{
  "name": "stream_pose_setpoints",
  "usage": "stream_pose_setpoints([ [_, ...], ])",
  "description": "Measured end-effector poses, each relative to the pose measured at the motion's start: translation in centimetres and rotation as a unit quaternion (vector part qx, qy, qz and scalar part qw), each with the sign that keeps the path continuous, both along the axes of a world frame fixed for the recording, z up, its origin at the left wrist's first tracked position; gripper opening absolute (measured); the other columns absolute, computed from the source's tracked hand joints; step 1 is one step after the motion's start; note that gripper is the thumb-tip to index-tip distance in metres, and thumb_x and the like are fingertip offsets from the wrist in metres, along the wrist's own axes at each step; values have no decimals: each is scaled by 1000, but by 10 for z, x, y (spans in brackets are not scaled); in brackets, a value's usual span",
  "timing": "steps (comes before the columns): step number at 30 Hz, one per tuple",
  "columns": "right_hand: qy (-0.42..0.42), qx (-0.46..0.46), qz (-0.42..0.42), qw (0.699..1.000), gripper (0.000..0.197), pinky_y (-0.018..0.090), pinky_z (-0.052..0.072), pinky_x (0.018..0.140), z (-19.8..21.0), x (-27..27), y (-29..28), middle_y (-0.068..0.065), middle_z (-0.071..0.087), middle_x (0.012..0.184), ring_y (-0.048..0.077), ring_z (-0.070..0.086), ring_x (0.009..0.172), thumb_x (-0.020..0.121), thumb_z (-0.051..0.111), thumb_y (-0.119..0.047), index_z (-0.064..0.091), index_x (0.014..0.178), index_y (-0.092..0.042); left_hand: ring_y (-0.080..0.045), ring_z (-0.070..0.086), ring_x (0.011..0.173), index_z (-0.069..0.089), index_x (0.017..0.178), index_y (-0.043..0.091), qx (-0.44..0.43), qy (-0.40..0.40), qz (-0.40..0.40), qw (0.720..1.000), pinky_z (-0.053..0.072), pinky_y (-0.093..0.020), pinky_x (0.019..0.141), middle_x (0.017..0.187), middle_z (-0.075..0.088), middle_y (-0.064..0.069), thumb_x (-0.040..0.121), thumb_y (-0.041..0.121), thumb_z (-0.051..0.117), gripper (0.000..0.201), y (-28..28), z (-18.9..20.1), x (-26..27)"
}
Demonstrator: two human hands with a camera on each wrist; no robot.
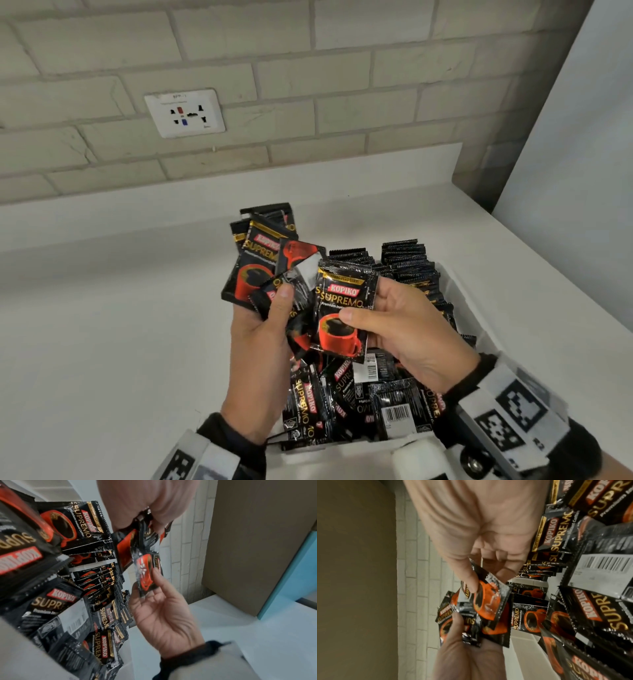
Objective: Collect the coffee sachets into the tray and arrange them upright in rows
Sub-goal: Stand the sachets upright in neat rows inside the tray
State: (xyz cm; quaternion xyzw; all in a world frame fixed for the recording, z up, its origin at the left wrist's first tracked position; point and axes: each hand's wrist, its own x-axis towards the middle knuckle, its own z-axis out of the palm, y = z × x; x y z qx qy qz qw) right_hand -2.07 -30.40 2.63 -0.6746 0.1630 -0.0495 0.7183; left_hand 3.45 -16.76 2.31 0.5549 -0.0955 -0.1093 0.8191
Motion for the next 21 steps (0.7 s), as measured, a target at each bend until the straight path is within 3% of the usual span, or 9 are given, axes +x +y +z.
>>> stream_pose_setpoints([
  [4, -14, -15, -4, 1000, 28, 44, 55, 79, 2, 4, 9, 8, 72, 92, 26, 69, 86, 77, 67, 1, 61, 96, -19, -25, 67, 100, 56, 116, 19, 37, -31, -22, 999, 50, -54, 90, 106, 71, -5, 72, 15, 61, 44, 2, -1, -3],
  [6, -15, -37, 14, 999, 29, 34, 55, 68, 4, 5, 13, 6, 72, 87, 18, 69, 75, 78, 68, 0, 59, 99, -18, -26, 70, 92, 60, 107, 18, 59, -46, -3, 997, 55, -50, 81, 97, 74, -3, 73, 7, 64, 36, 5, -3, -1],
  [8, -9, -70, 39, 997, 29, 22, 54, 55, 10, 7, 14, 2, 69, 81, 7, 65, 63, 77, 69, -2, 56, 99, -17, -22, 71, 85, 61, 99, 21, 70, -60, 12, 996, 59, -37, 71, 89, 75, 1, 78, -2, 62, 31, 9, -4, 2],
  [10, 8, -121, 73, 990, 29, 23, 55, 58, 22, 11, 13, -1, 69, 80, 6, 65, 63, 77, 71, -10, 55, 99, -20, -16, 71, 83, 61, 97, 23, 74, -74, 15, 994, 58, -30, 68, 87, 75, 4, 79, -4, 61, 33, 13, -2, 6],
  [11, 17, -149, 92, 984, 27, 23, 56, 59, 30, 14, 11, -2, 68, 78, 6, 64, 62, 78, 71, -15, 56, 99, -22, -16, 71, 84, 60, 97, 24, 73, -80, 17, 994, 57, -31, 69, 88, 74, 5, 79, -5, 61, 34, 14, 0, 8],
  [14, 9, -225, 139, 964, 13, 10, 46, 47, 57, 23, 5, -9, 65, 69, -4, 57, 50, 80, 69, -22, 58, 83, -28, -17, 71, 87, 61, 97, 25, 65, -101, 20, 993, 56, -33, 71, 92, 74, 5, 79, -8, 59, 38, 20, 9, 17],
  [17, -10, -295, 176, 939, 10, 10, 43, 45, 78, 41, 3, -11, 62, 70, 2, 57, 54, 81, 68, -17, 60, 84, -24, -19, 70, 91, 59, 107, 19, 49, -114, 11, 992, 58, -31, 69, 98, 73, 1, 76, -3, 61, 38, 25, 19, 27],
  [19, -15, -321, 194, 927, 12, 9, 39, 42, 86, 56, 4, -11, 60, 68, 1, 55, 49, 81, 68, -12, 60, 87, -18, -25, 67, 100, 55, 120, 8, 36, -117, 13, 992, 57, -37, 76, 109, 70, -7, 74, 3, 65, 47, 29, 24, 34],
  [21, -14, -348, 198, 916, 18, 11, 41, 41, 90, 70, 3, -10, 60, 67, 1, 56, 47, 80, 69, -11, 55, 78, -22, -30, 63, 108, 50, 127, 4, 15, -115, 21, 993, 54, -46, 85, 119, 65, -12, 78, 4, 67, 53, 34, 28, 40],
])
